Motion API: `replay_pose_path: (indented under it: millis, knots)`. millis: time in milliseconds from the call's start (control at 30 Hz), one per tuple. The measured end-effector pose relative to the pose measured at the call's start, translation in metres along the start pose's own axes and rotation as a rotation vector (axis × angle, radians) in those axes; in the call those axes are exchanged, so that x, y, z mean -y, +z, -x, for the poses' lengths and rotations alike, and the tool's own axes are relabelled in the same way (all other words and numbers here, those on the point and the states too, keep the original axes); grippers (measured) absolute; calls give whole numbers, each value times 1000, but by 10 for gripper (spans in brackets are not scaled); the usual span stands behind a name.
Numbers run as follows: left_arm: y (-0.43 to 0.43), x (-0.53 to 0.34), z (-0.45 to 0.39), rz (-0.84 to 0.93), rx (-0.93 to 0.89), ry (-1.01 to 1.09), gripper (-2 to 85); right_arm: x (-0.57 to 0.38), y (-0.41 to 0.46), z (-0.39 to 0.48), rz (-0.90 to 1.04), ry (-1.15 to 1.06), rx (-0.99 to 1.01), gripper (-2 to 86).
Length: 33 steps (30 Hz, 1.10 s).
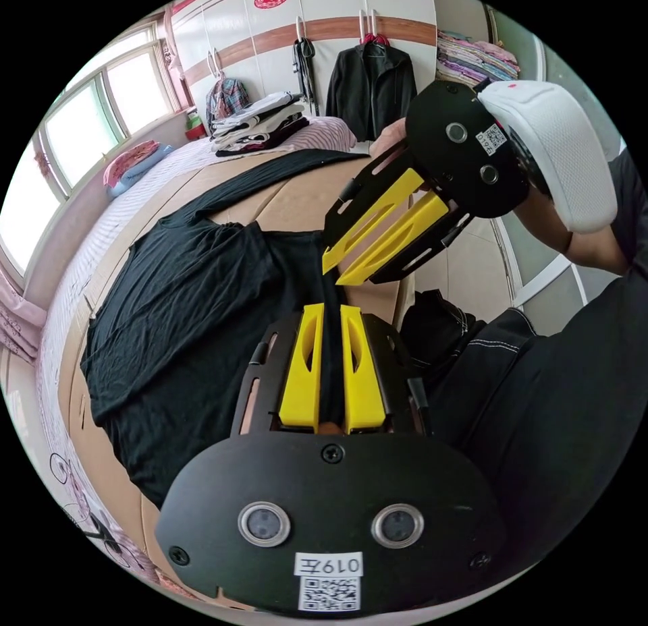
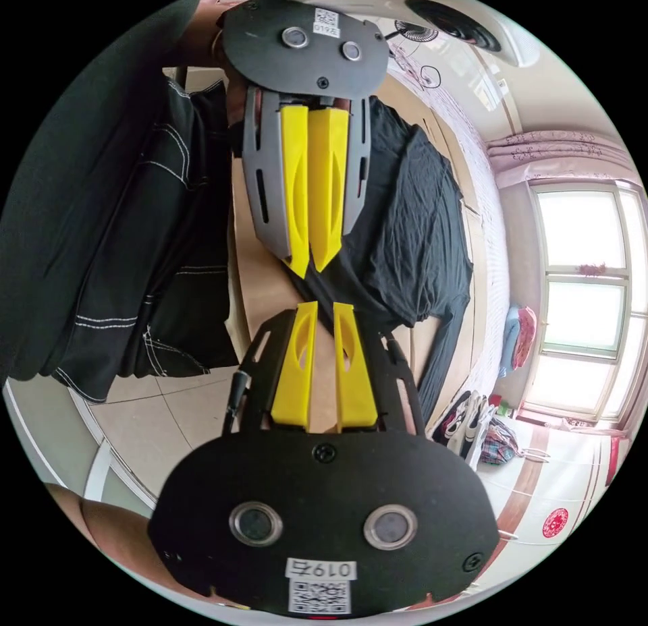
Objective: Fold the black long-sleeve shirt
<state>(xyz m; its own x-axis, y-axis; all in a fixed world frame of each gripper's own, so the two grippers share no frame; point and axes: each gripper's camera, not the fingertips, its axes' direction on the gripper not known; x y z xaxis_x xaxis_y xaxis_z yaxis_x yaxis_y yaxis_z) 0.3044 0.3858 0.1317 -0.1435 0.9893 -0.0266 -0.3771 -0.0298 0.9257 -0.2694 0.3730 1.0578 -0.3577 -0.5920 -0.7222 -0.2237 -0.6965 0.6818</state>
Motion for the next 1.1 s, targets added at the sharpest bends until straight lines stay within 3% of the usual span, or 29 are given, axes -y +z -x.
replay_pose_path:
  millis: [333, 1100]
  knots:
    - [13, 36, 3, -2, -63, -25, 7, -48, 7, -13, 1, 12, 37, -7]
    - [39, 151, 0, -30, -76, -36, 12, -206, 36, -64, -77, 137, 134, -5]
